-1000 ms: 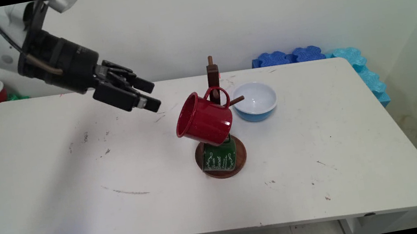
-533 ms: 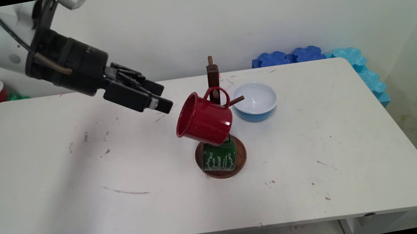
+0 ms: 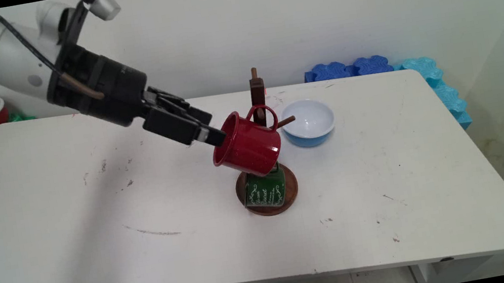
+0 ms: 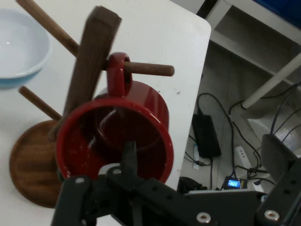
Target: Pick up the red mug from the rack
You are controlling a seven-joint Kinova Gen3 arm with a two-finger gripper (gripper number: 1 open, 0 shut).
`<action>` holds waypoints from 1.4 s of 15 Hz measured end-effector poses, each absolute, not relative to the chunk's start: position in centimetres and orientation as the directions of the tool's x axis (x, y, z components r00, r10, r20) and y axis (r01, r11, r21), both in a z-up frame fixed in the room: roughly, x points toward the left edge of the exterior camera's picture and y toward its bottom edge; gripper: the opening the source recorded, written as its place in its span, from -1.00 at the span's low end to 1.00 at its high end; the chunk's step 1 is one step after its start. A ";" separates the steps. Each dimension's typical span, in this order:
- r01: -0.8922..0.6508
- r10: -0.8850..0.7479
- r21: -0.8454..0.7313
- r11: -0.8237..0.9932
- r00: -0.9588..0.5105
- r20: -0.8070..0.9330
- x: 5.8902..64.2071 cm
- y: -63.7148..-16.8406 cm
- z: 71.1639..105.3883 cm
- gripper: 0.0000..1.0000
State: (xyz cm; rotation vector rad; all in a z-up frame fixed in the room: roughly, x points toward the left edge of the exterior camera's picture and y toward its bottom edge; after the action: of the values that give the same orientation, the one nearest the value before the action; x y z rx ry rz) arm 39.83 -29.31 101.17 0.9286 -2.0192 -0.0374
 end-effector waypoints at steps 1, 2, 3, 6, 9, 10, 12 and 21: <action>-0.597 -0.627 0.362 0.716 -0.324 0.708 39.5 -29.1 100.8 1.00; -0.598 -0.631 0.365 0.713 -0.322 0.705 39.1 -29.0 100.4 1.00; -0.599 -0.634 0.368 0.711 -0.321 0.704 38.9 -28.8 100.1 1.00; -0.601 -0.642 0.375 0.706 -0.318 0.697 38.1 -28.4 98.9 1.00; -0.602 -0.650 0.384 0.700 -0.314 0.692 37.5 -28.2 98.0 1.00; -0.603 -0.650 0.385 0.699 -0.312 0.693 37.4 -28.3 97.8 1.00; -0.604 -0.648 0.383 0.699 -0.308 0.696 37.1 -28.6 97.6 1.00; -0.614 -0.643 0.376 0.694 -0.295 0.706 36.4 -29.8 96.5 1.00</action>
State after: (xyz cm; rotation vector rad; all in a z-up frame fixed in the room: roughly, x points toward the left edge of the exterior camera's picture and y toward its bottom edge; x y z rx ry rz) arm 36.37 -29.78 96.50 0.9672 -1.9922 -0.0406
